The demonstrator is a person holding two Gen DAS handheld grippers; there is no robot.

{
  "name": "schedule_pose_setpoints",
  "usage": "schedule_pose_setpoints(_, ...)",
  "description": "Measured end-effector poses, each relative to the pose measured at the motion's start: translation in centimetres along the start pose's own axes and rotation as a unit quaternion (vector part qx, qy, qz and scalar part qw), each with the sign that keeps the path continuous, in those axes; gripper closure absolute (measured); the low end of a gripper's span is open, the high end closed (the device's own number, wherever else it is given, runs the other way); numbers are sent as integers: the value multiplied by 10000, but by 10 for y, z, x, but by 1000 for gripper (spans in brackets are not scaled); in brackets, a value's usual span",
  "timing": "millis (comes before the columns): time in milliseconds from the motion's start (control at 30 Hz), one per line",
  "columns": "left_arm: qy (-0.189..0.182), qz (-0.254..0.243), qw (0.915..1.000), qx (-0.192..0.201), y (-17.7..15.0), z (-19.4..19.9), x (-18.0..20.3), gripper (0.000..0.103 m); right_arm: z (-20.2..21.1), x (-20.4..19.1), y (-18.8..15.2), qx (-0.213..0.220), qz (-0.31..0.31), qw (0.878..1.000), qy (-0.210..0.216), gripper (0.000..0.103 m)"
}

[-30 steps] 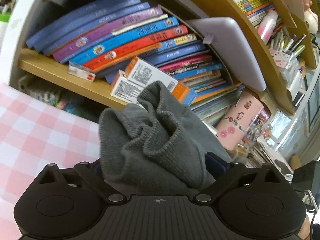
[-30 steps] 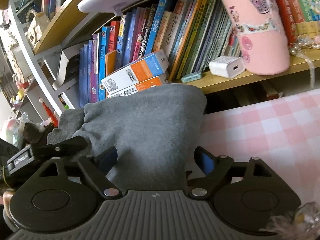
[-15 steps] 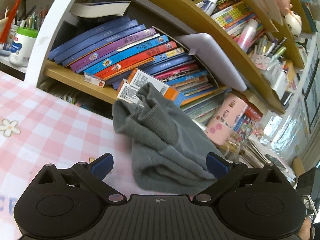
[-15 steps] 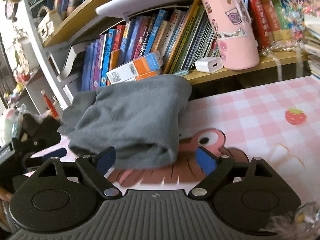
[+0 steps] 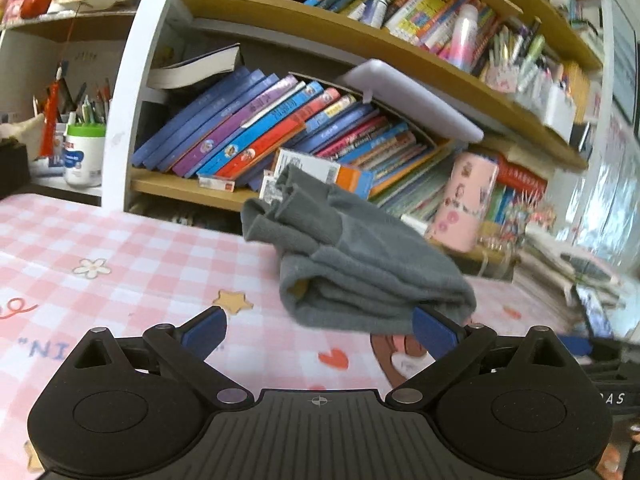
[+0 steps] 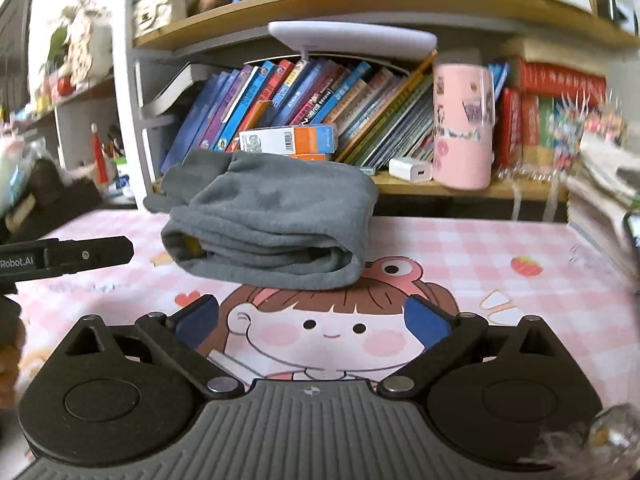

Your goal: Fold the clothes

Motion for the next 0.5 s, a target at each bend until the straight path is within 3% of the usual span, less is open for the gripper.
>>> schedule_pose_setpoints(300,209,-649,9975,-210,-16,13,26,0,20,-6,-9,144,7,9997,-205,0)
schedule_pose_setpoints(500,306,-614,9969,-381,-20,9,24,0,20,-6,-13,20,-46,9997,-252,0)
Point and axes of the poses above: each gripper's, at about its wrist camera, not at the fingertips, and z roughly against the way its jaws point, x to its right, y to its top, the point moved 9 cm from there along -z, roughly the way its jaws point, and after that the axes turned 8 degrees about -x, right-handed, at the moved point
